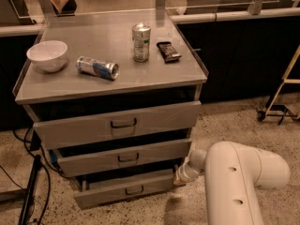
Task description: Close bottom drawer
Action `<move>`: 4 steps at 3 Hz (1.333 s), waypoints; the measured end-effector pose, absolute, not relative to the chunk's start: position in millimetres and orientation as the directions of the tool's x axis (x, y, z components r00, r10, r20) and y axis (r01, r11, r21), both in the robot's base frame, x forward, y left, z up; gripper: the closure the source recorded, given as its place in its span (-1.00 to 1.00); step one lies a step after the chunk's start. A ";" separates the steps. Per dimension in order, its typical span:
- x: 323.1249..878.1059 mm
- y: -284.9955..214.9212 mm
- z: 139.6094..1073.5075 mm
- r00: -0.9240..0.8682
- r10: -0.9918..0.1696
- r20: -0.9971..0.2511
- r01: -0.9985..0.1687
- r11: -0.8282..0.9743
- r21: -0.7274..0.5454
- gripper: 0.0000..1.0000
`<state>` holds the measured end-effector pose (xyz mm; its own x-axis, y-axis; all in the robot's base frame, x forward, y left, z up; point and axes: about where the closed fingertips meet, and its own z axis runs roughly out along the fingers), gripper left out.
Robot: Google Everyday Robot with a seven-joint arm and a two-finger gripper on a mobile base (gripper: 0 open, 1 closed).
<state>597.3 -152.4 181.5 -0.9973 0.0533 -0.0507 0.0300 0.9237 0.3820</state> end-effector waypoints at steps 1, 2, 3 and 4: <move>621.0 -162.6 185.0 -0.992 0.111 -0.065 0.078 0.918 0.389 1.00; 647.6 -176.9 195.9 -0.981 0.168 -0.097 0.117 0.911 0.396 1.00; 660.1 -187.1 203.2 -0.972 0.207 -0.113 0.145 0.902 0.407 1.00; 660.1 -187.1 203.1 -0.972 0.207 -0.113 0.145 0.902 0.407 1.00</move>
Offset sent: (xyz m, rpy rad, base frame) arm 0.0859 -0.0463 0.0322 0.0136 -0.0961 -0.1878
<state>660.1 -187.1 203.1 -0.9717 0.2073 -0.1131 0.1449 0.9016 0.4075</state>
